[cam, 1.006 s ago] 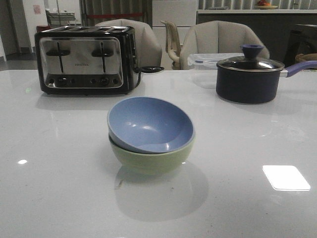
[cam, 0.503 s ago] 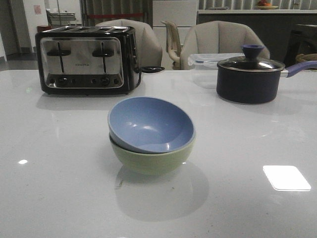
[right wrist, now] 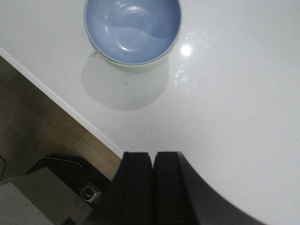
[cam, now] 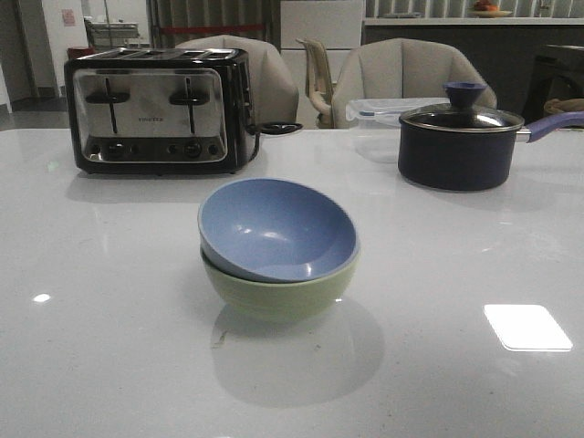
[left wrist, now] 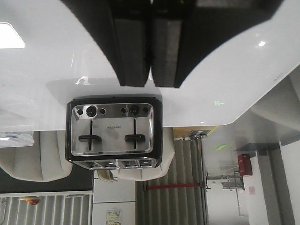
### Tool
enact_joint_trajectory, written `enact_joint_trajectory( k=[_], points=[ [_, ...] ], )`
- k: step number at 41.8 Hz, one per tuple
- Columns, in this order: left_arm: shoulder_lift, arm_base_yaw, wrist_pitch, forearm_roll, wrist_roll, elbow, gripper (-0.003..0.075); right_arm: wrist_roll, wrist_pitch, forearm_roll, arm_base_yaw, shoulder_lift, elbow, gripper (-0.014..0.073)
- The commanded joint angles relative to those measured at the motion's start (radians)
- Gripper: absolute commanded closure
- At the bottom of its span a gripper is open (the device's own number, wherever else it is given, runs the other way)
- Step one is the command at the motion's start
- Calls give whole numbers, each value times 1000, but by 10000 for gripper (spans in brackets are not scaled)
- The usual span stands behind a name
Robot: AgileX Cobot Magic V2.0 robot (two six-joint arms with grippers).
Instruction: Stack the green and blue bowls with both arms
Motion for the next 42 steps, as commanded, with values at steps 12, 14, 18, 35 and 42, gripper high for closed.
enact_joint_trajectory(
  k=[12,14,18,35,42],
  points=[
    [-17,-12,-91,-10,-7,6,622,-3,-54,-4,-1,-5,-25,554],
    [-17,-12,-91,-10,-7,6,622,-3,-54,-4,-1,-5,-25,554],
    [-17,-12,-91,-10,-7,6,622,-3,-54,-4,-1,-5,-25,554],
    [-17,-12,-91,-10,-7,6,622,-4,-71,-22,-20,-24,-5,554],
    [-17,-12,-91,-10,-7,6,622,-4,-240,-55,-202,-197,155,554]
  ],
)
